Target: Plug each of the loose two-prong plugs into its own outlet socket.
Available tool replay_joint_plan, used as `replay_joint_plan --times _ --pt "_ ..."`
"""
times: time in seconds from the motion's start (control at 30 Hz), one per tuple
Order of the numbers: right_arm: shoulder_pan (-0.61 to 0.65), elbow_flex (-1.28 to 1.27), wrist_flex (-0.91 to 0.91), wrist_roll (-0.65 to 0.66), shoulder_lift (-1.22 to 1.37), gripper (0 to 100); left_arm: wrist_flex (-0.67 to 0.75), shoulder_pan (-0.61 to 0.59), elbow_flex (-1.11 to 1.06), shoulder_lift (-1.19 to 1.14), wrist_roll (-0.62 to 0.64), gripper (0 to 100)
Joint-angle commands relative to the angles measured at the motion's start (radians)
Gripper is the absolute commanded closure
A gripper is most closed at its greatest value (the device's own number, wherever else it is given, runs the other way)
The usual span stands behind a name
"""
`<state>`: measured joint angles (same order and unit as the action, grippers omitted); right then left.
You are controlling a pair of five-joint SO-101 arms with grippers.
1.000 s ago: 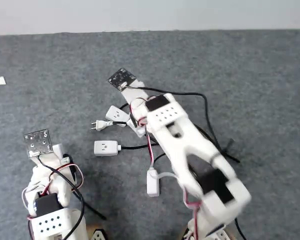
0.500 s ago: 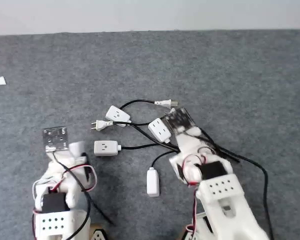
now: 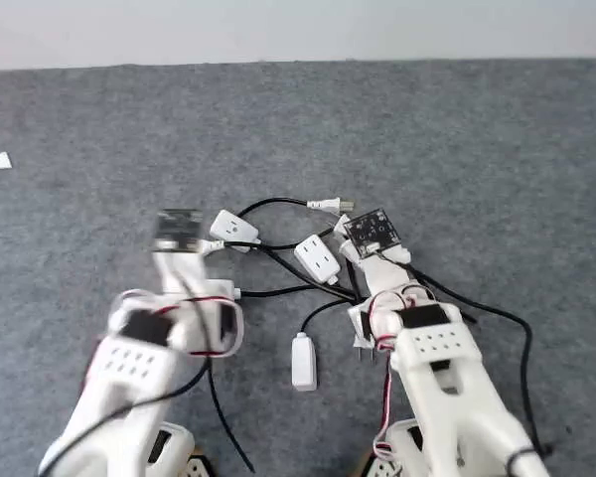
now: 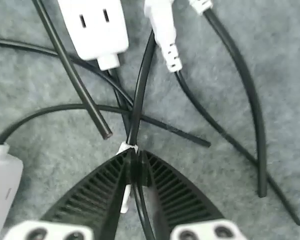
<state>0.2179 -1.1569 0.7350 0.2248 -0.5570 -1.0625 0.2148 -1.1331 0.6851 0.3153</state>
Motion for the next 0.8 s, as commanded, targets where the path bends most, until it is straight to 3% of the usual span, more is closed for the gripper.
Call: replay_joint_plan --times 0.0,0.23,0.47,0.67,0.77 --pt "-0.025 0.097 -0.016 -0.009 0.071 97.9 0.015 0.069 0.061 -0.11 0.026 99" --pt "-0.028 0.152 -0.016 -0.005 0.163 97.9 0.028 0.158 0.007 -0.1 -0.038 97" --pt "-0.025 0.16 -0.016 -0.005 0.174 97.9 0.087 0.157 -0.022 -0.094 0.023 79" --pt "-0.025 0.161 -0.025 -0.008 0.179 97.9 0.084 0.147 -0.004 -0.094 0.021 79" --pt "-0.025 0.16 -0.028 -0.011 0.179 97.9 0.091 0.084 -0.001 -0.094 0.02 79"
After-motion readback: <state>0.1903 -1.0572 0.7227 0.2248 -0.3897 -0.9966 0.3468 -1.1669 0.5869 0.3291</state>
